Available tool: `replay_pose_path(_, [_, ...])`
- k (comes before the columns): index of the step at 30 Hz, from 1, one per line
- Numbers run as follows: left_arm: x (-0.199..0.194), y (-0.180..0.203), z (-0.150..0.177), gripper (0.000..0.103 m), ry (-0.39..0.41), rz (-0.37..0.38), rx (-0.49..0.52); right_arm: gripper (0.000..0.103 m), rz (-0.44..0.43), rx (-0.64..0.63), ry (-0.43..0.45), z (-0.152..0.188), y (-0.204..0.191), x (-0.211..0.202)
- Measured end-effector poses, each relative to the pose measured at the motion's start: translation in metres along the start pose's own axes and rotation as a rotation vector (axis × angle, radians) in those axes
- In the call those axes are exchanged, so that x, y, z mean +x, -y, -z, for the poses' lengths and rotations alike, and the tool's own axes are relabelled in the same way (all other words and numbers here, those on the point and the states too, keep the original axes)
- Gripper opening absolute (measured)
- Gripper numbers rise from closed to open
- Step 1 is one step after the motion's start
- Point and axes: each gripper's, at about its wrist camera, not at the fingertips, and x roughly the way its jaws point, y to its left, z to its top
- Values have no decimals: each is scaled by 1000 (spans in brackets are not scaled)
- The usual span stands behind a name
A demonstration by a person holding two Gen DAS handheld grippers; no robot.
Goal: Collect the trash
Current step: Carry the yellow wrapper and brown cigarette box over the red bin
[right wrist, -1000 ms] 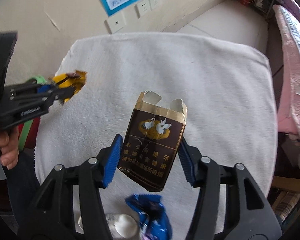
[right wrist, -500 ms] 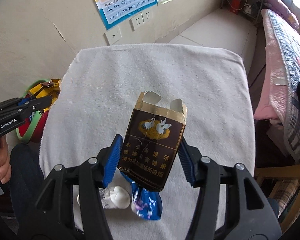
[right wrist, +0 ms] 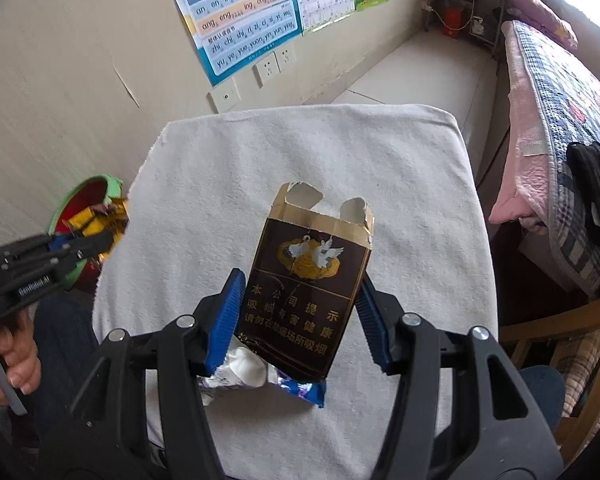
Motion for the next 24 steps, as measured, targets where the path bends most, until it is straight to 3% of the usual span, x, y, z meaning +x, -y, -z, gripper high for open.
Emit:
replay_pose_path(7, [-6, 16, -1, 20, 23, -8, 58, 54, -27, -36, 72, 1, -22, -19])
replay_pose_path(16, [-24, 49, -16, 20, 69, 12, 51, 54, -27, -92, 65, 19, -31, -39])
replay_pose_path(24, [-35, 37, -14, 21, 66, 11, 48, 54, -26, -82, 115, 0, -43, -47])
